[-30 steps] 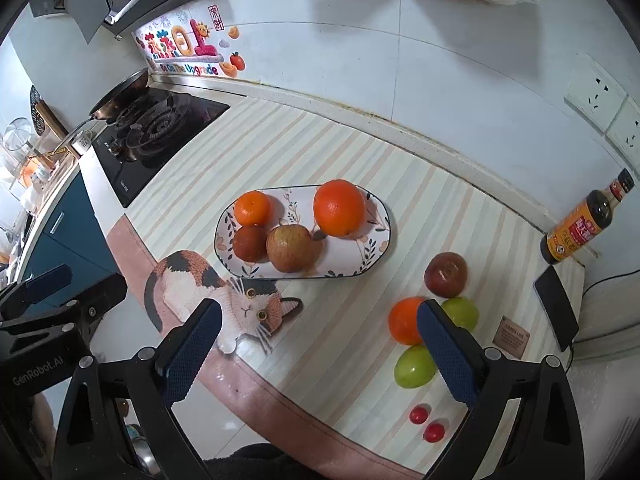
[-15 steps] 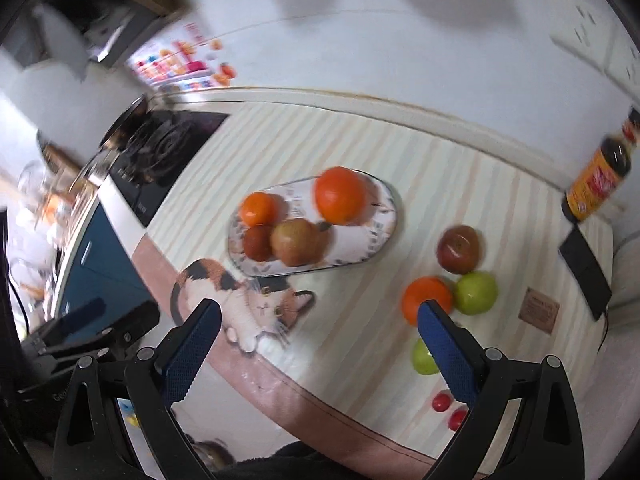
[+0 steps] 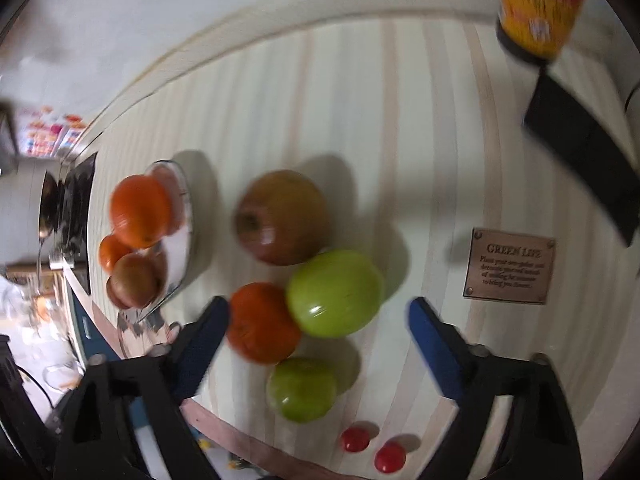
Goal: Organize fruits
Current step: 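Grasp the orange with the left tool while the right tool grasps a green apple, then place the orange and green apple on the plate and open both tools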
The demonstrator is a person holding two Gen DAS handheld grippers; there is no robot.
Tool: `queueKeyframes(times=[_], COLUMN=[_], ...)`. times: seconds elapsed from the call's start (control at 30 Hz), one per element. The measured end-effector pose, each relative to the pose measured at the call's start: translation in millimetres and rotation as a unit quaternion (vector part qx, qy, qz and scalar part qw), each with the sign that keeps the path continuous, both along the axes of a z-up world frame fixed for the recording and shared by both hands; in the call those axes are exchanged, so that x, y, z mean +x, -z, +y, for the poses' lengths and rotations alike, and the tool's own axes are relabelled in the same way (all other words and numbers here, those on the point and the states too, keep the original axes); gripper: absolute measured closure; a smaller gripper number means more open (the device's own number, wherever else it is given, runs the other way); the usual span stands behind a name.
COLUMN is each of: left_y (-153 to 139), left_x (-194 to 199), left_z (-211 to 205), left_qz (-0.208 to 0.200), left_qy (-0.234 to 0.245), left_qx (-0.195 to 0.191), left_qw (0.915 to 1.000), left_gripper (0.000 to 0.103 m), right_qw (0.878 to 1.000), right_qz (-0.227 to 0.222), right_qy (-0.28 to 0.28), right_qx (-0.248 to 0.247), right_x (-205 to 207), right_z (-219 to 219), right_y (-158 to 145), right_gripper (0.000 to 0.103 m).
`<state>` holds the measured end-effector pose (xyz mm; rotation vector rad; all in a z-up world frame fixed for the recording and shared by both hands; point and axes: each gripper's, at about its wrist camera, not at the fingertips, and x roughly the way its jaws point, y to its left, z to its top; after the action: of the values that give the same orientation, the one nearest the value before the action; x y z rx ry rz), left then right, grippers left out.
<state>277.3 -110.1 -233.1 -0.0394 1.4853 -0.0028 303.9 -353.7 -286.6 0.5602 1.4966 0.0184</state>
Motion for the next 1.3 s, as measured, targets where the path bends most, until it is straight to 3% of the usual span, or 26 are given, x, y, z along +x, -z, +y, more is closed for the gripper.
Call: queueKeyframes(times=[0.13, 0.2, 0.3, 0.43, 0.57, 0.6, 0.7, 0.73, 0.8, 0.9, 1.07, 1.2, 1.3], left_y=[19.7, 27.2, 39.9, 57.7, 72.2, 76.2, 85.0, 88.0, 86.1, 78.9, 71.1, 78.1, 79.6], left_x=[7.8, 9.9, 15.3, 22.6, 31.3, 33.4, 39.5, 39.7, 39.2, 31.6, 11.0, -1.1, -5.6], left_z=[-14.7, -20.6, -32.4, -55.2, -80.2, -86.1, -87.8, -86.8, -87.0, -81.1, -40.1, -10.3, 3.1], left_qz=[0.025, 0.037, 0.056, 0.081, 0.094, 0.097, 0.099, 0.105, 0.102, 0.085, 0.081, 0.090, 0.087], left_qy=[0.003, 0.004, 0.002, 0.016, 0.038, 0.043, 0.026, 0.017, 0.021, 0.043, 0.035, 0.007, -0.015], left_qx=[-0.008, -0.016, -0.044, -0.075, -0.093, -0.098, -0.132, -0.145, -0.136, -0.091, -0.055, -0.040, -0.050], left_qw=[0.9996, 0.9992, 0.9974, 0.9937, 0.9905, 0.9895, 0.9859, 0.9837, 0.9852, 0.9913, 0.9946, 0.9951, 0.9948], left_gripper=[0.000, 0.000, 0.000, 0.000, 0.000, 0.002, 0.039, 0.039, 0.040, 0.040, 0.040, 0.040, 0.040], right_qw=[0.999, 0.999, 0.999, 1.000, 1.000, 1.000, 1.000, 1.000, 1.000, 1.000, 0.998, 0.996, 0.996], right_qz=[0.017, 0.018, 0.004, -0.003, 0.007, 0.008, 0.007, 0.006, 0.006, 0.006, 0.006, -0.005, -0.002], right_qy=[0.009, 0.005, 0.003, -0.020, -0.013, -0.008, 0.001, 0.002, -0.004, -0.018, -0.055, -0.085, -0.089], right_qx=[0.027, 0.040, 0.042, -0.005, -0.001, 0.005, 0.007, 0.007, 0.001, 0.004, 0.029, -0.002, -0.011], right_x=[0.5, -0.5, -1.6, -7.8, -22.0, -22.7, -28.1, -28.1, -27.6, -27.0, -27.5, -24.4, -22.0], right_z=[-2.6, 0.1, 0.7, -6.7, -24.5, -28.9, -36.2, -36.7, -36.2, -29.5, -5.4, 14.9, 18.7], right_y=[29.0, 43.2, 49.3, 41.0, 42.9, 42.5, 42.6, 42.7, 41.5, 40.9, 43.2, 40.5, 39.7], right_gripper=[0.023, 0.038, 0.038, 0.038, 0.038, 0.038, 0.038, 0.038, 0.038, 0.038, 0.038, 0.037, 0.037])
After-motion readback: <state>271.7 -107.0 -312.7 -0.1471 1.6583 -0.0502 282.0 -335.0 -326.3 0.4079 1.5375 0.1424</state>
